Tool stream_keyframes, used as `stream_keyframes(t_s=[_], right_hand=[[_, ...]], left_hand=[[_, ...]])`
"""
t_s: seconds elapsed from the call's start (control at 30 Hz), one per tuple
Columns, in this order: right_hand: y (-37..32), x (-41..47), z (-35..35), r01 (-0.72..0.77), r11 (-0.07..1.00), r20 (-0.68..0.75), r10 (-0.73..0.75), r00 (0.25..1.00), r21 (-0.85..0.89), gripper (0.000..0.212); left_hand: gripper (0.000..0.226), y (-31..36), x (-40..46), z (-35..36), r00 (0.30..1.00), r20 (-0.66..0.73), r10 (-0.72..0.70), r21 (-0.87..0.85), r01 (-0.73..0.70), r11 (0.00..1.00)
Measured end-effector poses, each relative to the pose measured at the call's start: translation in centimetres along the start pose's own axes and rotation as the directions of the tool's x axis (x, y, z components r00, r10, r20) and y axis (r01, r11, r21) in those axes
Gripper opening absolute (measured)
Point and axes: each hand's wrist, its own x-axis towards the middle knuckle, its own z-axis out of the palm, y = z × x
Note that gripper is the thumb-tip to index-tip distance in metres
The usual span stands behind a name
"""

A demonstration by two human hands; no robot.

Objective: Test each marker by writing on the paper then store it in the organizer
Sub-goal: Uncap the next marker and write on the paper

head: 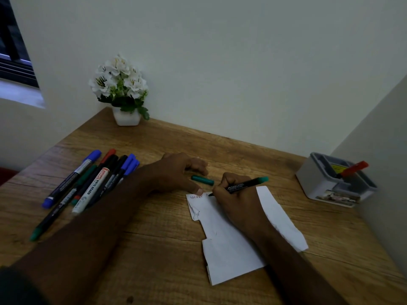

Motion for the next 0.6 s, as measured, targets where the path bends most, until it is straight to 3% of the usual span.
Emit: stream_keyframes(t_s=[0.17, 0.6], right_hand=[[-0.42, -0.08, -0.09, -0.007, 1.000, 0.014, 0.008, 1.000, -0.020, 0.017], [-0.34, -0.05, -0.08, -0.001, 1.000, 0.008, 0.001, 1.000, -0.010, 0.027]], left_hand=[[0.061, 0.11, 0.06, -0.06, 1.000, 0.006, 0.002, 0.018, -0.003, 1.000], [0.061, 0.12, 0.02, -0.05, 1.000, 0.018, 0.000, 0.028, -0.001, 1.000]])
